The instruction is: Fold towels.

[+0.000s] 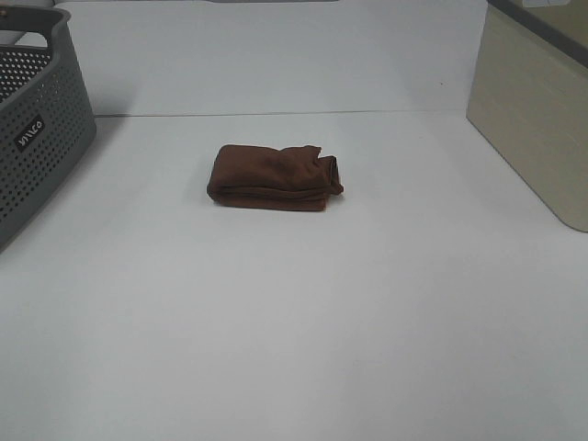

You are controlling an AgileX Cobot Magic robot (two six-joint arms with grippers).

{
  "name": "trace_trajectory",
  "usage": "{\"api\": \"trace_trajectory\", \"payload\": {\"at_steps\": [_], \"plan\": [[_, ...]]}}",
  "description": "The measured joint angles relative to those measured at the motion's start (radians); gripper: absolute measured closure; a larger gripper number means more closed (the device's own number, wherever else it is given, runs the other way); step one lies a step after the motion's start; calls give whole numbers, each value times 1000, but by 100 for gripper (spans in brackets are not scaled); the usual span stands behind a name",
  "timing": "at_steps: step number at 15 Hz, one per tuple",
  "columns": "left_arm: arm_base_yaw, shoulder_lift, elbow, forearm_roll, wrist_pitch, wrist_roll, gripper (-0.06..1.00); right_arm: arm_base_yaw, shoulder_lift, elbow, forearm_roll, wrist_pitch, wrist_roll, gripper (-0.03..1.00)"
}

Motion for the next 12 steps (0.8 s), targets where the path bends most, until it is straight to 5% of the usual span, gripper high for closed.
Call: {"api": "trace_trajectory", "payload": {"at_steps": [12], "plan": [[0,0,0,2,0,0,20,-3,0,0,0,0,1,19]]}}
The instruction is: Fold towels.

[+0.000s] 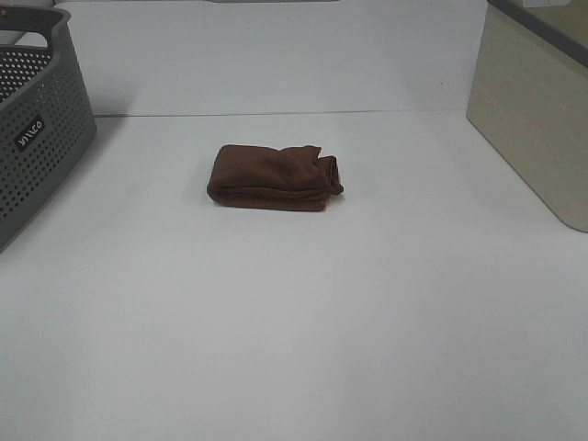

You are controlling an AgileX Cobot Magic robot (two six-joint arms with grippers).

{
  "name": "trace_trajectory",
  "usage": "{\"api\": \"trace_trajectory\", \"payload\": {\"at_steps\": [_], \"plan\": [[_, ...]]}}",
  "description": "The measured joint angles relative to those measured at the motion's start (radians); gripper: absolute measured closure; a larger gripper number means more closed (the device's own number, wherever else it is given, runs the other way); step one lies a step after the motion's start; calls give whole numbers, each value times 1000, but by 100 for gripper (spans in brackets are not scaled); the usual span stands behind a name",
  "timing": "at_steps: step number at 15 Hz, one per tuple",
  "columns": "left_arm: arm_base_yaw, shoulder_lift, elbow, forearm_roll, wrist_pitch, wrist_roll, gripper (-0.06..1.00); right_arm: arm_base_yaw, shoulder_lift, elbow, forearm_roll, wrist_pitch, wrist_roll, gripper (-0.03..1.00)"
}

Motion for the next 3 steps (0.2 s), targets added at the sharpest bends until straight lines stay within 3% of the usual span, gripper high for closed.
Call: {"api": "trace_trajectory", "payload": {"at_steps": [3], "plan": [[0,0,0,0,0,0,20,0,0,0,0,0,0,19]]}}
